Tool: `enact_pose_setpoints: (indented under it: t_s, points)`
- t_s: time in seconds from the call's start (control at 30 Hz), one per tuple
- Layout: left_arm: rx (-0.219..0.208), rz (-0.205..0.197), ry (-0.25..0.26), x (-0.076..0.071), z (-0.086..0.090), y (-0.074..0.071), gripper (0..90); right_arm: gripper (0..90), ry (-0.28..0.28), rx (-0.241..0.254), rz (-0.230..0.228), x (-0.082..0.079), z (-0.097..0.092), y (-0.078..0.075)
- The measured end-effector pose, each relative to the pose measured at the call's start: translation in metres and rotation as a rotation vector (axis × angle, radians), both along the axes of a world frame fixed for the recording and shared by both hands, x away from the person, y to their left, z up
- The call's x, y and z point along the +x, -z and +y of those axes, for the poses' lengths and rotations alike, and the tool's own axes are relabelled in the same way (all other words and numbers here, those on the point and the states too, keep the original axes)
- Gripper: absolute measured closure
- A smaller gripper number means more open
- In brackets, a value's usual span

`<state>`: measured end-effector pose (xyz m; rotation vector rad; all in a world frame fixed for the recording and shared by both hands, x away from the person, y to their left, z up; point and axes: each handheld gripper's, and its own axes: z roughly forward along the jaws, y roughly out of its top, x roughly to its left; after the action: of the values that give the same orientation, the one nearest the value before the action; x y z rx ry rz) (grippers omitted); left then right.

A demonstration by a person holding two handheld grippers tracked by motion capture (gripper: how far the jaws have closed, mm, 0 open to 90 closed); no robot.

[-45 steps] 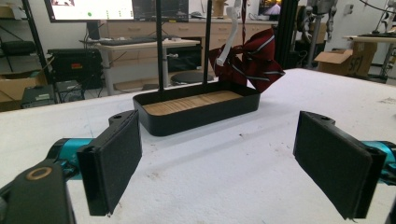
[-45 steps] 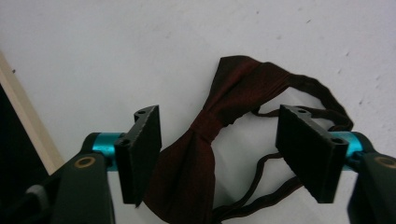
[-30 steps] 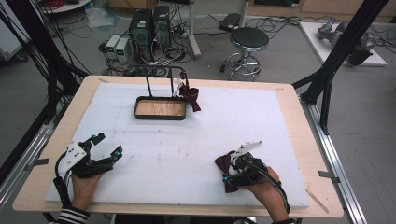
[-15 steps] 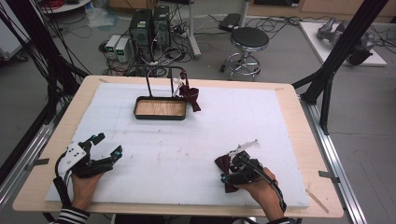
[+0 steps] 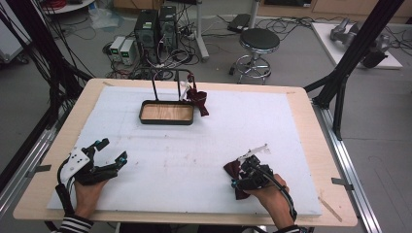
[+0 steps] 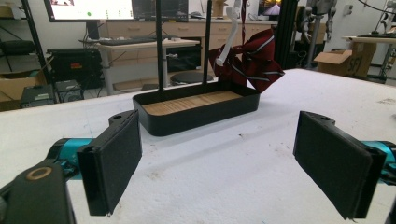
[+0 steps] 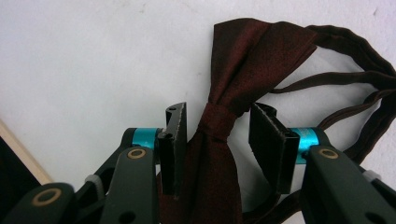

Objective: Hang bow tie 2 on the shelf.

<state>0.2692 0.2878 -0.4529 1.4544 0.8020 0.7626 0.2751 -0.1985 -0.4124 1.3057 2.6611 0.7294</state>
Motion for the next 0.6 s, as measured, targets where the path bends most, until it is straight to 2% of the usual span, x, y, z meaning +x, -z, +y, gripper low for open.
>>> enact_pose_setpoints:
  t_s: [0.47, 0.6]
  points:
    - [0.0, -0.003, -0.001, -0.0002, -0.0002, 0.0001, 15.7, 72.9, -0.019, -0.003, 0.076, 0.0069, -0.0006, 0.0034]
    - [-0.001, -0.003, 0.0, -0.0001, -0.0001, 0.0001, 15.8, 74.1, -0.033, -0.02, 0.069, 0.0065, 0.001, 0.0022]
